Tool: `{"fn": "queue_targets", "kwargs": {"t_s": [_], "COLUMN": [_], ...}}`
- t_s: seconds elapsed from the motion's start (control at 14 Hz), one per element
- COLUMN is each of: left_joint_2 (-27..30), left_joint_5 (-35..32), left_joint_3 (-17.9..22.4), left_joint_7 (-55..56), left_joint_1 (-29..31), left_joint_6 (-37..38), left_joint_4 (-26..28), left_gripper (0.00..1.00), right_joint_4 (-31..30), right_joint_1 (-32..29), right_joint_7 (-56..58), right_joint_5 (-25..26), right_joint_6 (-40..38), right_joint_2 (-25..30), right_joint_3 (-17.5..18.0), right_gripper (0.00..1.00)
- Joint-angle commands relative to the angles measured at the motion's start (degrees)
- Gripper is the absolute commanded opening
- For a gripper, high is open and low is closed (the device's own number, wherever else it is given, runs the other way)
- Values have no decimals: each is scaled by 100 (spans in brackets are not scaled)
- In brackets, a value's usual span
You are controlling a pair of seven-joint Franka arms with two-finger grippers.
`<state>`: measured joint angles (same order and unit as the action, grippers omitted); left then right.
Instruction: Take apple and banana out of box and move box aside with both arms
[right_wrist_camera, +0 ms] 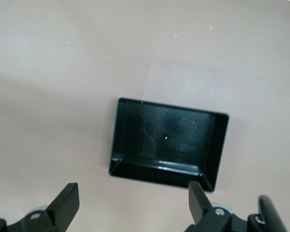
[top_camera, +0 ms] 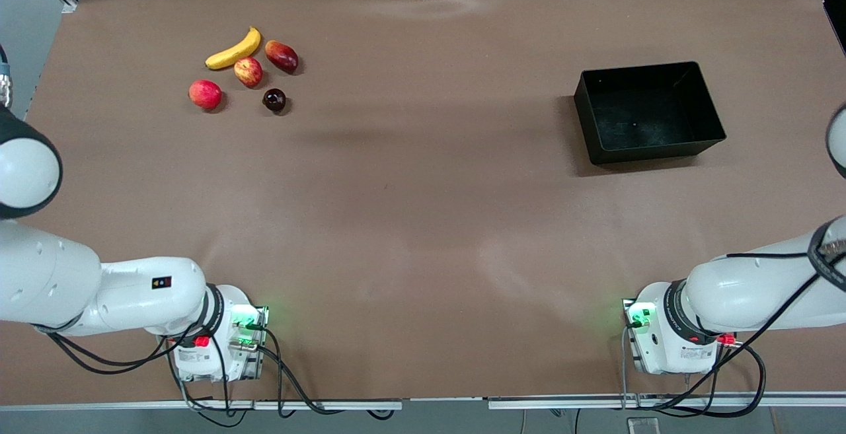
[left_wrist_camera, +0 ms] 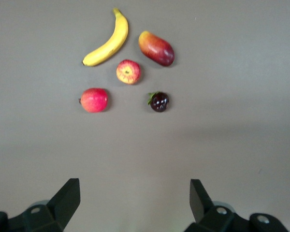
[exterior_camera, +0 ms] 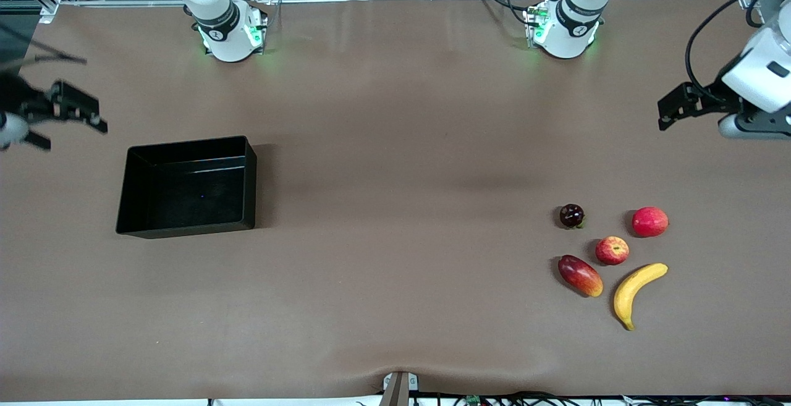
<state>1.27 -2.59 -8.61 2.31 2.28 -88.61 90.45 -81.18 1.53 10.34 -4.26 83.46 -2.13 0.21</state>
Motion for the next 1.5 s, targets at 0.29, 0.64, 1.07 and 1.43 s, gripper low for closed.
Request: {"fn": "queue_targets", "kwargs": {"t_s": [0.29, 0.64, 1.07, 1.43], "left_joint_2": [1146, 1086, 778, 673], "left_joint_5": [57, 30, 92, 13], "left_joint_3": [677, 677, 685, 677], "left_joint_7": [-29, -82, 172, 516], "left_joint_1": [-554, -422, -422, -387], "left_joint_6": [204, 151, 160, 160], "left_joint_4": [886, 834, 570, 509], "left_gripper": [100, 100, 100, 100], "right_joint_4": [-856, -795, -795, -795], "right_joint_1": [128, 84, 102, 93], "right_joint_7": [-472, -428, -445, -428], "right_joint_5": [101, 188, 267, 268], "right_joint_6": [73, 83, 48, 21], "right_joint_2": [775, 626, 617, 582], "right_joint_3": [-328, -443, -434, -434], "right_gripper": [100, 100, 100, 100]}}
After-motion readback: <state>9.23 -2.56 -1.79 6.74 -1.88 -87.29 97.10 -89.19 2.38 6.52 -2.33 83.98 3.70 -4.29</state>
